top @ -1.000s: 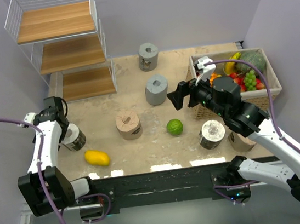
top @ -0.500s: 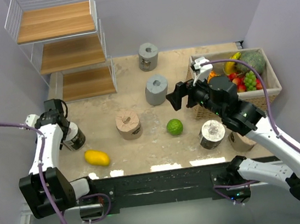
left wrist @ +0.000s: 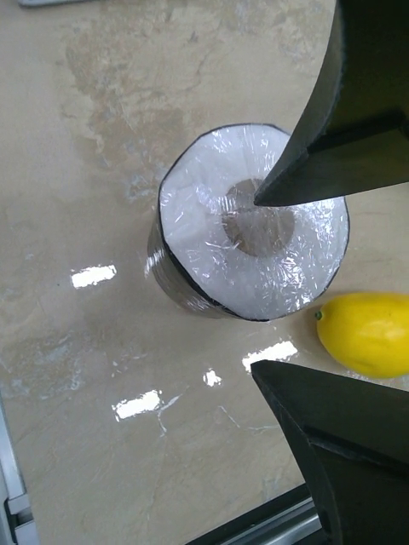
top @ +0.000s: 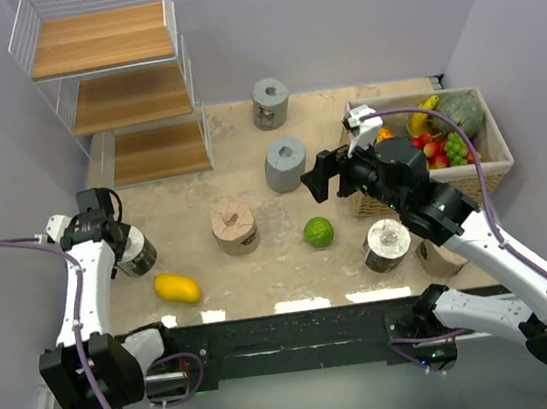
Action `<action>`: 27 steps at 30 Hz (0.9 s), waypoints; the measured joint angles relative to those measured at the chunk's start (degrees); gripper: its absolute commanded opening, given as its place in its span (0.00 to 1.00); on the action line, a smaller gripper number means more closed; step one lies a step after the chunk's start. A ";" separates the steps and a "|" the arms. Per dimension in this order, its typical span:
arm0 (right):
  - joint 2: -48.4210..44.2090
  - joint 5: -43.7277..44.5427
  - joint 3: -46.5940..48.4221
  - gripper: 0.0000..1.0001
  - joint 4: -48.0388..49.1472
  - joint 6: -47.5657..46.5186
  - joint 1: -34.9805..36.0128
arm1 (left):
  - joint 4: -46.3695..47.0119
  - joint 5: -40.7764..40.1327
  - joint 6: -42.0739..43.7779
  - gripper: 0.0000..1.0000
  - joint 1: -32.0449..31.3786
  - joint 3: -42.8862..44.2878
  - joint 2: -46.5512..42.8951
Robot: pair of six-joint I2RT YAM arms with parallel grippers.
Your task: Place and organize the paper towels onto the shelf
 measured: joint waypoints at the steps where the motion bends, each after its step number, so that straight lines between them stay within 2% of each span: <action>1: 0.04 -0.02 0.00 0.99 0.00 -0.02 0.00 | -0.09 0.33 0.00 0.78 0.00 -0.20 0.85; 7: 0.04 -0.02 0.00 0.99 -0.02 -0.02 -0.02 | 1.79 2.60 -0.07 0.78 0.00 -3.10 2.89; 10: 0.04 -0.02 0.00 0.99 -0.02 -0.04 0.00 | 4.20 2.73 -0.52 0.72 0.00 -5.79 3.13; 13: 0.04 -0.02 0.00 0.99 -0.02 -0.17 0.00 | 6.29 2.73 -1.09 0.57 0.00 -7.04 4.50; 17: 0.04 0.00 0.00 0.99 -0.04 -0.46 0.00 | 8.26 2.51 -1.36 0.31 0.00 -7.17 5.07; 24: 0.81 0.02 0.15 0.99 -0.15 -0.85 -0.02 | 3.56 0.17 0.70 0.11 0.00 -5.40 1.53; 27: 1.64 0.22 0.31 0.98 -0.55 -0.92 -0.02 | 2.49 -0.20 5.22 0.09 0.00 -0.26 -1.62</action>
